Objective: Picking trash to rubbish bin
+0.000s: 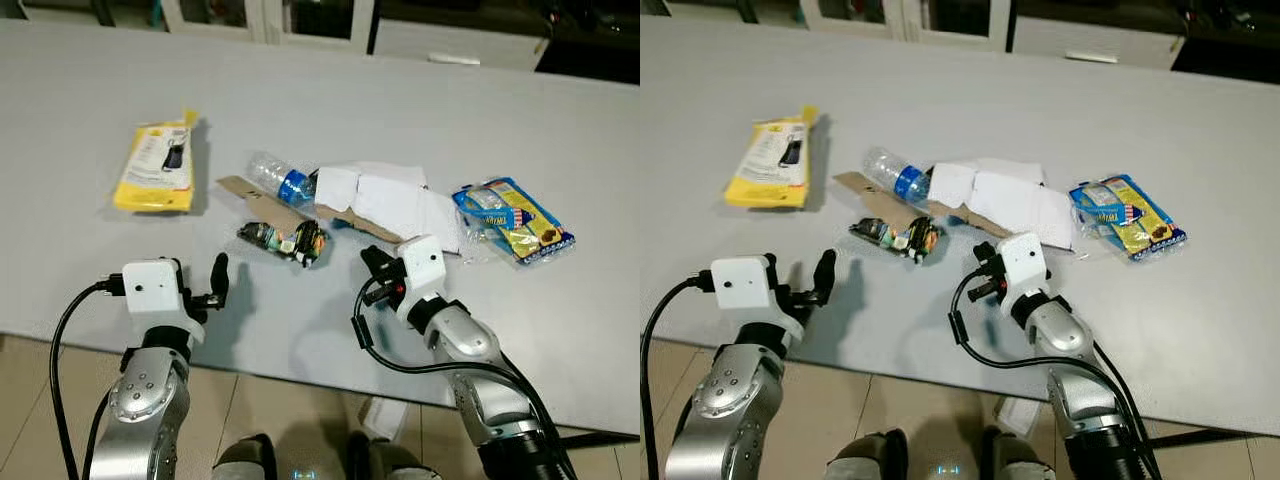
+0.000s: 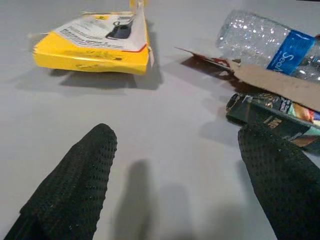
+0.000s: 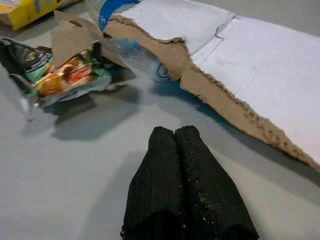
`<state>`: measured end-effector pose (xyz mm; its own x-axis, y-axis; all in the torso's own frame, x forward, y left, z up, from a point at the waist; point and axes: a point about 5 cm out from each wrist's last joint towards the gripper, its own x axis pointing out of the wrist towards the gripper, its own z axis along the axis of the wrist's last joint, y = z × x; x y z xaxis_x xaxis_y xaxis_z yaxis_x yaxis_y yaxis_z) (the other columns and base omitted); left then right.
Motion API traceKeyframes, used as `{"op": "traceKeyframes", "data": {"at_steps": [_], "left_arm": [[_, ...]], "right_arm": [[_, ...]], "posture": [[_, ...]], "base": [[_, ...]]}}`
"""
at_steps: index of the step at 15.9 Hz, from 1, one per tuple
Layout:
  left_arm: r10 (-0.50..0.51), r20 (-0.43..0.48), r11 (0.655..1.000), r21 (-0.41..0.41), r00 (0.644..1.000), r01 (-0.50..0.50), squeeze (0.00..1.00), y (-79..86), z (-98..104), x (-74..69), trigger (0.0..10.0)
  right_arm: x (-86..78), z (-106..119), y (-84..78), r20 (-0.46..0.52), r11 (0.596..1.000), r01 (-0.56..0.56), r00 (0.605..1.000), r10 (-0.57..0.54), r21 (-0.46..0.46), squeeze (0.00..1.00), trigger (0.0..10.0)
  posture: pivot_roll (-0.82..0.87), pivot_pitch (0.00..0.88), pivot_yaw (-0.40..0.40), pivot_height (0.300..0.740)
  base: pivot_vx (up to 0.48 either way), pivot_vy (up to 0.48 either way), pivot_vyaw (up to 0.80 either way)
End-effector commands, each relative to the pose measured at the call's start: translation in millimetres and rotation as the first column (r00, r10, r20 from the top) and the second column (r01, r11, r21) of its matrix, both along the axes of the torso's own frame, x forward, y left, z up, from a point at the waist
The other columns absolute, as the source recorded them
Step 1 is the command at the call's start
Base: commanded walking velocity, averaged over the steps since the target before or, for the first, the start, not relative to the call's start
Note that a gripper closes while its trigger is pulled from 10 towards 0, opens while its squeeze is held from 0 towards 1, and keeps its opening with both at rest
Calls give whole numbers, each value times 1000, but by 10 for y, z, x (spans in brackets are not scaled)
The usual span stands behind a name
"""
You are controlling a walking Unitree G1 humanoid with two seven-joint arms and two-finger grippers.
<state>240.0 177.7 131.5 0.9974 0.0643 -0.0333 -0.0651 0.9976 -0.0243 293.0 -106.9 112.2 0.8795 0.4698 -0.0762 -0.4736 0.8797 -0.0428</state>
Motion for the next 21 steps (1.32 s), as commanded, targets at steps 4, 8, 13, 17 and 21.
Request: {"op": "traceKeyframes", "data": {"at_steps": [4, 8, 13, 17, 21], "left_arm": [[25, -7, 999, 32, 1000, -24, 0, 53, -24, 1, 10000], [44, 31, 997, 60, 999, -45, 0, 138, 61, 92, 10000], [72, 85, 995, 68, 994, -78, 0, 226, 196, 120, 10000], [43, 87, 997, 56, 995, -47, 0, 187, 214, -80, 10000], [-2, 95, 998, 60, 996, -3, 1000, 117, 234, -209, 10000]], "right_arm": [[17, 10, 9, 3, 1000, 14, 1000, -14, 12, 0, 10000], [98, 136, 75, 34, 999, 19, 999, -21, 45, 0, 10000], [228, 390, 213, 93, 996, -20, 996, 11, 92, 0, 10000], [318, 444, 176, 124, 997, -7, 992, -2, 71, 1000, 10000], [344, 486, 25, 156, 1000, -2, 988, 0, 15, 1000, 10000]], "posture": [[-47, 206, -10, 740], [-30, 205, -10, 740], [4, 239, 0, 740], [33, 268, 0, 740], [41, 266, 5, 740]], "base": [[0, 0, 0], [0, 0, 0], [0, 0, 0], [0, 0, 0], [0, 0, 0]]}}
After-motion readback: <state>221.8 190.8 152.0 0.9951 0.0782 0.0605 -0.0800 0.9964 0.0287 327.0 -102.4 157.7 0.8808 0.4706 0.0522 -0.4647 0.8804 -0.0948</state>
